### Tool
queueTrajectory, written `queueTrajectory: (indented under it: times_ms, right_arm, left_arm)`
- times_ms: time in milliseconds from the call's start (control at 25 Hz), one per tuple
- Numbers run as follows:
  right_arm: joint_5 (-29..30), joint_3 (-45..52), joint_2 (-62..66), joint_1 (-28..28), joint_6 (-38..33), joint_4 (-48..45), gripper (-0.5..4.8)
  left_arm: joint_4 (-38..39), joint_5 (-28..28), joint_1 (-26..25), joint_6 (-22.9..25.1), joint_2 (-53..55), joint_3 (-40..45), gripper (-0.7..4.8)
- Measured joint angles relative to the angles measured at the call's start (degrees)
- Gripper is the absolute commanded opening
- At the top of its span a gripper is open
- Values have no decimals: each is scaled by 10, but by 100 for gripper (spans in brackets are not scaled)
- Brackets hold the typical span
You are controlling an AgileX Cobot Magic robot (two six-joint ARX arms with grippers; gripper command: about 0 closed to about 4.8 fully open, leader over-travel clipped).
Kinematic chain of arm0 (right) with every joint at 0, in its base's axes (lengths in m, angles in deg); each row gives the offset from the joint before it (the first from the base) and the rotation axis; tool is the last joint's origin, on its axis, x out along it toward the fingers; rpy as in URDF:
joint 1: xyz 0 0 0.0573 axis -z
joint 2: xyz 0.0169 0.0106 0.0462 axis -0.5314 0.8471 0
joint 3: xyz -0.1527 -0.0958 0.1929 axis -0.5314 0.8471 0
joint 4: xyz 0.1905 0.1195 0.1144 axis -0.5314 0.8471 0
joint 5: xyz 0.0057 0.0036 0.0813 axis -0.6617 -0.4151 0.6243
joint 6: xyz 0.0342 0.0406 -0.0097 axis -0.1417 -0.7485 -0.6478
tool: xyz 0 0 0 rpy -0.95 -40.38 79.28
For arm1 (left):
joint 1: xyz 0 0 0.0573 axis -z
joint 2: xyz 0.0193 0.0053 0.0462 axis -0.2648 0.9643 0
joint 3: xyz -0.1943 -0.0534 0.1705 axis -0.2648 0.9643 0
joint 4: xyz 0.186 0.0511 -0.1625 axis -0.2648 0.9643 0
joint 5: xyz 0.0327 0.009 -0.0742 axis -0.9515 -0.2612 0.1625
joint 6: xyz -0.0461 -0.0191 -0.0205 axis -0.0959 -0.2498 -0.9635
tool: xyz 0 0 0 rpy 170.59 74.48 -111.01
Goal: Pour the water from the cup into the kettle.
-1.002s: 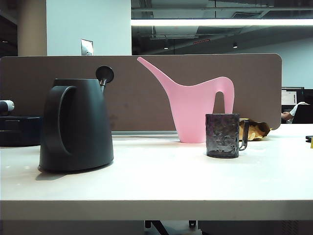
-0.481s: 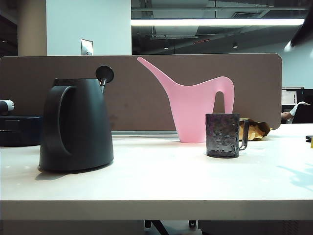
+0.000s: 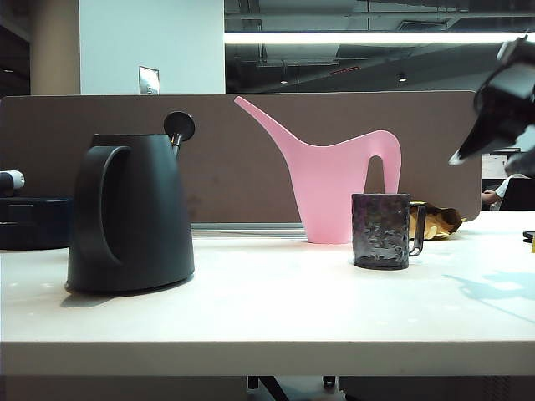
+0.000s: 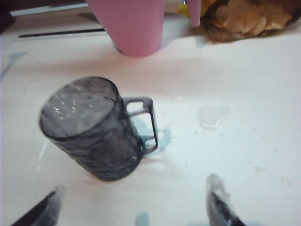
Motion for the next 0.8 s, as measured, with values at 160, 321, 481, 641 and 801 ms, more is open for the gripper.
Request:
queueTrajectory:
  times_ms: [160, 321, 481, 641, 801]
  right_arm:
    - [5, -19, 67, 0, 0, -23, 392]
    - [11, -55, 135, 0, 0, -45, 392]
    - [25, -88, 181, -4, 0, -49, 391]
    - [29, -124, 218, -8, 0, -50, 389]
    - [28, -142, 241, -8, 0, -51, 387]
  left_arm:
    - [0, 0, 0, 0, 0, 0, -5]
    - [0, 0, 0, 0, 0, 0, -5]
    - [0, 0, 0, 0, 0, 0, -5]
    - [0, 0, 0, 0, 0, 0, -5]
    - [0, 0, 0, 0, 0, 0, -5]
